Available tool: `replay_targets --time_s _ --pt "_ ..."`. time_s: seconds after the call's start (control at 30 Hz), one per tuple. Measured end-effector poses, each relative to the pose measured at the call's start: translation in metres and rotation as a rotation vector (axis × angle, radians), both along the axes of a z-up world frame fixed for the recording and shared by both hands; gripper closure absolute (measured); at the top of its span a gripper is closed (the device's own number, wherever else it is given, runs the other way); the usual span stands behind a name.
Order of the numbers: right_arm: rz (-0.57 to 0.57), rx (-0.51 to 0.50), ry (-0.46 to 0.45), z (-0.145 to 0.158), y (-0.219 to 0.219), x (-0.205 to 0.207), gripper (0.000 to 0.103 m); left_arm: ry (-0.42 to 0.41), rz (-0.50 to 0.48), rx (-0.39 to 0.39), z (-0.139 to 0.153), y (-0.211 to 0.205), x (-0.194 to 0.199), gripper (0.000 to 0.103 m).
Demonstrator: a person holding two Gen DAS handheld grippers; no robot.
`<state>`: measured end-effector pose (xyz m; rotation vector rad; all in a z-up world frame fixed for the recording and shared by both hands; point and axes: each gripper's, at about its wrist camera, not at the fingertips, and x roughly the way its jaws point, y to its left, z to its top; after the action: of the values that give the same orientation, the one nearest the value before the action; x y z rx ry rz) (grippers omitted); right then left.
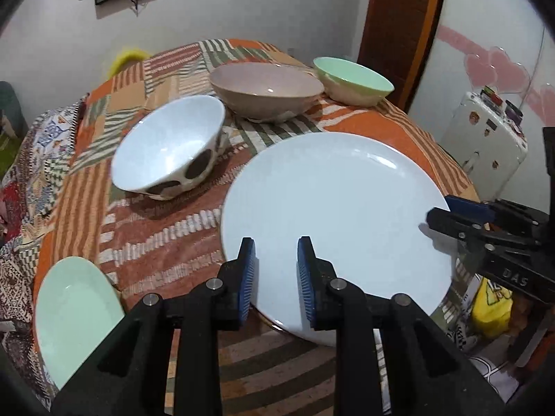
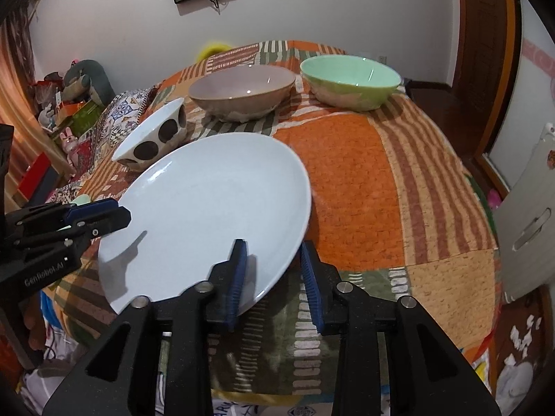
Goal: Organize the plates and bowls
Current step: 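Lower the white plate onto the purple plate and open both grippers, then grasp the mint green plate rim with both grippers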
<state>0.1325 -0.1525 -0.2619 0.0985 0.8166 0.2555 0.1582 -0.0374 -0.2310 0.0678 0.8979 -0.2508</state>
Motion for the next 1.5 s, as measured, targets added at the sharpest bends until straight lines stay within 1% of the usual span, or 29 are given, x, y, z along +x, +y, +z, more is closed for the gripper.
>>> replay_targets --time_s 0.03,0.07,0.27,0.33,0.4,0.43,0.47,0.53,0.6,0.67,0.73,0.8,0.93,0.97,1.03,1.13,1.3,1.5 --pt "-0.005 0.001 -0.008 0.002 -0.001 -0.001 0.062 -0.003 0.005 0.001 0.002 0.001 0.0 0.078" --pt "-0.01 0.002 -0.018 0.004 -0.003 -0.002 0.057 -0.005 0.009 -0.001 0.004 0.003 0.0 0.078" --pt "-0.024 0.006 -0.069 0.022 -0.007 -0.006 0.056 -0.032 0.046 -0.01 0.018 0.018 -0.006 0.077" --pt "-0.019 0.006 -0.086 0.029 -0.006 -0.007 0.053 -0.04 0.06 -0.012 0.024 0.024 -0.008 0.075" --pt "-0.008 -0.001 -0.119 0.038 -0.002 -0.008 0.044 -0.051 0.078 -0.009 0.032 0.032 -0.011 0.074" --pt "-0.002 -0.004 -0.135 0.042 0.0 -0.01 0.043 -0.064 0.09 -0.01 0.038 0.037 -0.015 0.073" --pt "0.007 -0.006 -0.149 0.046 0.003 -0.01 0.043 -0.077 0.099 -0.012 0.042 0.042 -0.017 0.071" --pt "0.039 -0.007 -0.178 0.056 0.012 -0.012 0.043 -0.104 0.128 -0.014 0.053 0.055 -0.024 0.061" --pt "0.069 -0.008 -0.202 0.062 0.022 -0.012 0.042 -0.129 0.158 -0.014 0.063 0.068 -0.031 0.059" --pt "0.104 -0.006 -0.223 0.069 0.035 -0.012 0.042 -0.161 0.195 -0.012 0.074 0.083 -0.041 0.056" --pt "0.154 0.002 -0.243 0.075 0.052 -0.011 0.041 -0.182 0.225 -0.012 0.081 0.097 -0.048 0.047" --pt "0.193 0.004 -0.258 0.08 0.065 -0.012 0.035 -0.204 0.264 -0.012 0.089 0.115 -0.058 0.044" --pt "0.286 0.004 -0.297 0.086 0.101 -0.012 0.03 -0.218 0.333 0.009 0.095 0.148 -0.073 0.034" --pt "0.31 0.014 -0.298 0.087 0.11 -0.01 0.03 -0.221 0.349 0.011 0.095 0.156 -0.076 0.033" --pt "0.357 0.037 -0.288 0.084 0.13 -0.007 0.03 -0.215 0.384 0.015 0.093 0.175 -0.082 0.026" --pt "0.403 0.043 -0.267 0.078 0.154 -0.001 0.029 -0.197 0.425 0.019 0.086 0.202 -0.091 0.02" --pt "0.465 0.037 -0.194 0.058 0.194 0.008 0.029 -0.141 0.486 0.023 0.06 0.24 -0.102 0.02" --pt "0.517 0.008 -0.106 0.03 0.231 0.014 0.03 -0.039 0.527 -0.026 0.015 0.272 -0.102 0.02"
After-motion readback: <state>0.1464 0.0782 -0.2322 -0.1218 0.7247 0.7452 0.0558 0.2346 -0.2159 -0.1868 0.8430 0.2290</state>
